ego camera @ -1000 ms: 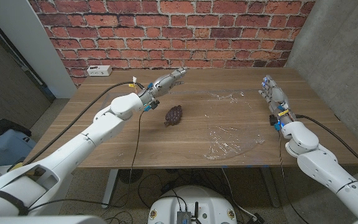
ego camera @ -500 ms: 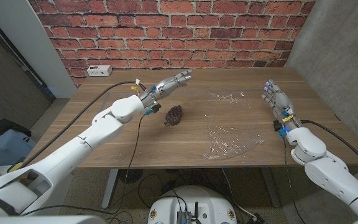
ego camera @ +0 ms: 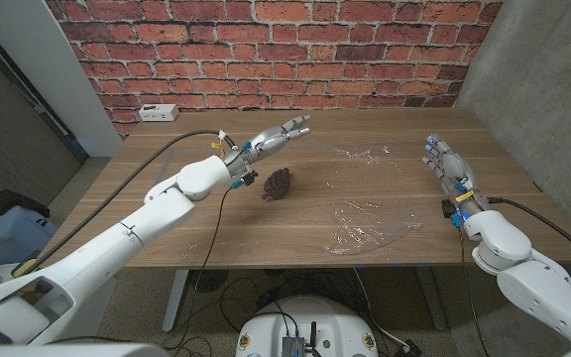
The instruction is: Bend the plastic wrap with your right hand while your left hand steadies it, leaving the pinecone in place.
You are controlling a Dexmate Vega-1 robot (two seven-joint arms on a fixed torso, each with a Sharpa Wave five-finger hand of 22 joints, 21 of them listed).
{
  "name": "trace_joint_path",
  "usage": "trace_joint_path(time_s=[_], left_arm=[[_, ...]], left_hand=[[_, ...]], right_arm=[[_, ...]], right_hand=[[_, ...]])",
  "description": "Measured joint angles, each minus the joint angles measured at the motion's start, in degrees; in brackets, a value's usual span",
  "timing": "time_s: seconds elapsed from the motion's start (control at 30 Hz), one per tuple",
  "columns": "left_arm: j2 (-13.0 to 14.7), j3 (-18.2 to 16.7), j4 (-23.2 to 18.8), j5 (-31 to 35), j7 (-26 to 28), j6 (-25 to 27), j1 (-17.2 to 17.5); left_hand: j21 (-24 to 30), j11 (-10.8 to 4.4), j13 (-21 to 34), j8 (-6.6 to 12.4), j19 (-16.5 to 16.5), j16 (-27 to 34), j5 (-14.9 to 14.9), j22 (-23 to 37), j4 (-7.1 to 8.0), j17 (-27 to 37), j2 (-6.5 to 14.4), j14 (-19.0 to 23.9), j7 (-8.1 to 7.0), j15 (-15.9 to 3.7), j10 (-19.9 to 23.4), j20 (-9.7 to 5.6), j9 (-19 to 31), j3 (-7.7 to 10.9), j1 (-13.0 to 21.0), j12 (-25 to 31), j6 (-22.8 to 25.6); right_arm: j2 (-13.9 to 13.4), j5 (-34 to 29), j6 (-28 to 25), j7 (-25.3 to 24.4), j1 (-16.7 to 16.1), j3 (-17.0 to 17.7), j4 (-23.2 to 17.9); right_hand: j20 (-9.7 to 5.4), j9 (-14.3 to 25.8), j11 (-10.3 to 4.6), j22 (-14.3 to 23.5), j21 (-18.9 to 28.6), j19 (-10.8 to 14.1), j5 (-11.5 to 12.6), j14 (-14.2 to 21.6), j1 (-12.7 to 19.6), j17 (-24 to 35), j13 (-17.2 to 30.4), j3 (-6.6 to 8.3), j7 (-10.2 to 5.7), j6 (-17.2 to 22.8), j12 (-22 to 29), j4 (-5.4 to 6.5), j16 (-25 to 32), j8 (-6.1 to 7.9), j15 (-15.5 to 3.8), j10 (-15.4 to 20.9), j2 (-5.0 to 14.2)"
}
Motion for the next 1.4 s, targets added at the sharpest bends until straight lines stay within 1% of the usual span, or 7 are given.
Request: trace_joint_path(time_s=[0.17,0.73,0.97,1.13,1.2,1.3,1.4], left_arm=[[1.0,-0.2,-1.9,3.4,1.4,0.0,0.9],[2.6,-0.4,-6.5,12.6,4.9,1.2,3.2],[3.1,-0.3,-8.6,16.6,6.0,2.2,3.9],[3.3,-0.1,-9.8,19.2,6.6,2.6,4.3],[3.3,-0.1,-9.8,19.8,6.8,2.6,4.3],[3.5,0.0,-10.6,21.3,7.0,2.7,4.6],[3.6,0.1,-11.1,22.4,7.1,2.9,4.8]], left_hand=[[-0.4,0.0,0.0,0.0,0.0,0.3,0.0,0.0,-0.29,0.0,-0.3,0.0,0.0,0.0,0.0,0.0,0.0,-0.19,0.3,0.0,0.6],[-1.9,-0.01,0.0,0.0,0.0,0.3,0.0,0.1,-1.17,0.0,-0.1,0.0,-0.3,0.0,0.0,2.26,0.3,0.21,1.0,0.0,1.5],[-1.9,-0.44,0.0,0.0,0.2,0.3,-0.3,0.3,-1.49,0.0,-0.3,0.0,-0.71,-0.01,0.0,3.08,0.3,0.07,1.2,0.2,1.9],[-2.3,-0.98,0.0,0.93,0.0,0.5,-0.3,0.3,-3.11,0.0,-0.2,0.0,-2.83,-0.01,-0.1,4.1,0.3,0.48,3.0,0.8,5.7],[-2.3,-1.06,0.0,0.93,0.0,0.7,-0.3,0.3,-3.43,0.0,-0.2,0.1,-2.91,0.17,0.0,4.1,0.3,0.63,3.4,0.9,6.5],[-2.3,-1.06,0.0,0.93,0.0,1.1,-0.3,0.3,-4.2,0.0,-0.5,-0.1,-2.33,1.63,0.0,4.92,0.3,0.65,4.3,1.0,7.3],[-2.3,-1.14,0.0,1.53,-0.2,1.4,-0.3,0.3,-5.46,0.0,-0.8,-0.1,-3.05,2.99,0.0,5.76,0.3,0.69,5.5,1.6,9.9]], right_arm=[[-0.3,-1.5,-1.7,-1.2,-1.6,0.9,-1.9],[-0.8,-8.1,-9.1,-5.7,-7.3,3.7,-8.2],[-0.1,-11.3,-12.0,-7.5,-9.6,5.0,-10.4],[0.5,-13.5,-14.4,-8.7,-11.2,5.8,-12.2],[0.6,-13.7,-14.7,-8.8,-11.6,5.9,-12.7],[1.0,-15.5,-17.1,-9.7,-12.4,6.2,-13.8],[1.2,-16.6,-18.6,-10.1,-13.0,6.4,-14.8]], right_hand=[[0.32,0.0,-0.31,0.0,0.0,-0.3,0.0,0.0,0.3,0.0,0.0,0.46,-0.26,0.3,0.0,-0.46,0.0,0.0,0.0,0.3,0.32],[0.61,0.0,-0.54,0.0,-0.2,-0.6,0.0,0.0,2.9,0.0,0.0,1.91,-0.57,0.6,0.0,-1.91,0.0,0.0,-0.01,0.1,1.05],[0.78,0.0,-1.15,0.0,-0.2,0.0,0.0,0.6,6.3,-0.1,0.0,3.58,-0.97,1.0,0.0,-4.06,0.0,0.0,-0.61,0.7,0.8],[0.4,0.0,-1.88,0.0,-0.2,0.4,0.0,1.1,7.8,-0.3,0.0,4.38,-1.39,1.4,0.0,-4.93,0.0,0.08,-0.73,0.8,0.82],[0.37,0.0,-2.01,0.0,-0.2,0.5,0.0,1.3,8.5,-0.3,0.0,4.63,-1.38,1.4,0.0,-5.43,0.0,0.41,-0.88,0.9,0.97],[0.16,0.0,-2.28,0.0,-0.2,0.7,0.0,1.5,9.4,-0.3,0.0,5.04,-1.28,1.9,0.0,-5.84,0.0,0.41,-1.13,1.2,1.07],[-0.22,0.0,-2.6,0.0,0.0,1.0,0.0,1.7,10.0,-0.3,0.0,5.29,-1.38,2.0,0.0,-6.08,0.0,0.41,-1.28,1.5,1.15]])
